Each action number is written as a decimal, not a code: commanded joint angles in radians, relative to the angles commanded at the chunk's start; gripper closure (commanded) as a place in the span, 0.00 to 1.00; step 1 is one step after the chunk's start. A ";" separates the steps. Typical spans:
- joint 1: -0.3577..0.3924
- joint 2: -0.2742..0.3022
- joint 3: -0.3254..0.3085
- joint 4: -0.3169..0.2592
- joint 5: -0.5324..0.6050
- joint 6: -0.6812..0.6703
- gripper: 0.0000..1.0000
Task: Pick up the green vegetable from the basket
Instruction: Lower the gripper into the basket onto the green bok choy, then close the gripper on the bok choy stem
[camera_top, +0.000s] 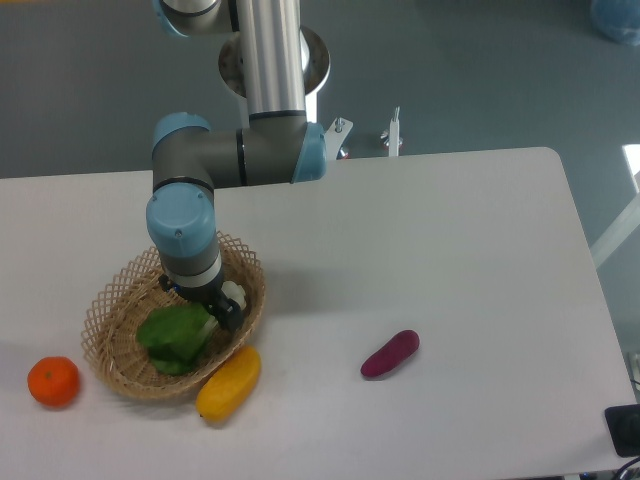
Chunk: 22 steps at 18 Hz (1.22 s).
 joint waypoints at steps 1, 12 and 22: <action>-0.009 -0.003 0.002 0.000 0.002 0.000 0.00; -0.011 0.000 0.002 -0.003 0.002 -0.046 0.66; 0.018 0.075 0.026 -0.021 -0.064 -0.055 0.73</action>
